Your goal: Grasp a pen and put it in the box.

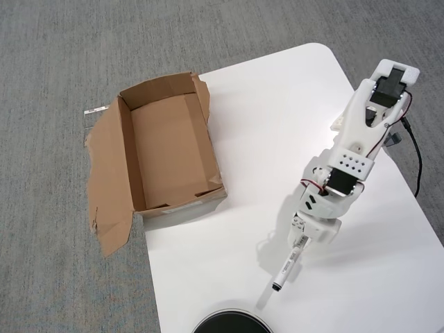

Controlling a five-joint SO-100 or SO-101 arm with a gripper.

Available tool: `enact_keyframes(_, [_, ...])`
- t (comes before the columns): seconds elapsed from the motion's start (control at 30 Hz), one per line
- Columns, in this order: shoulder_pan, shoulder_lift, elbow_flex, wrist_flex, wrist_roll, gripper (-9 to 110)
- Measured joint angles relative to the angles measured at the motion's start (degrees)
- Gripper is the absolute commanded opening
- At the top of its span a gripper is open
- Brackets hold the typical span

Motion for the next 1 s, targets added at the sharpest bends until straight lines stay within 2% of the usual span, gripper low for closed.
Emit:
enact_keyframes(0.13, [1.2,3.0,-1.7,0.1,-0.1,1])
enact_keyframes(0.53, [18.0,6.0,-19.4,0.1,-0.2,1])
enact_keyframes(1.0, [34.6,6.0,-27.7,-0.7,-0.2,1])
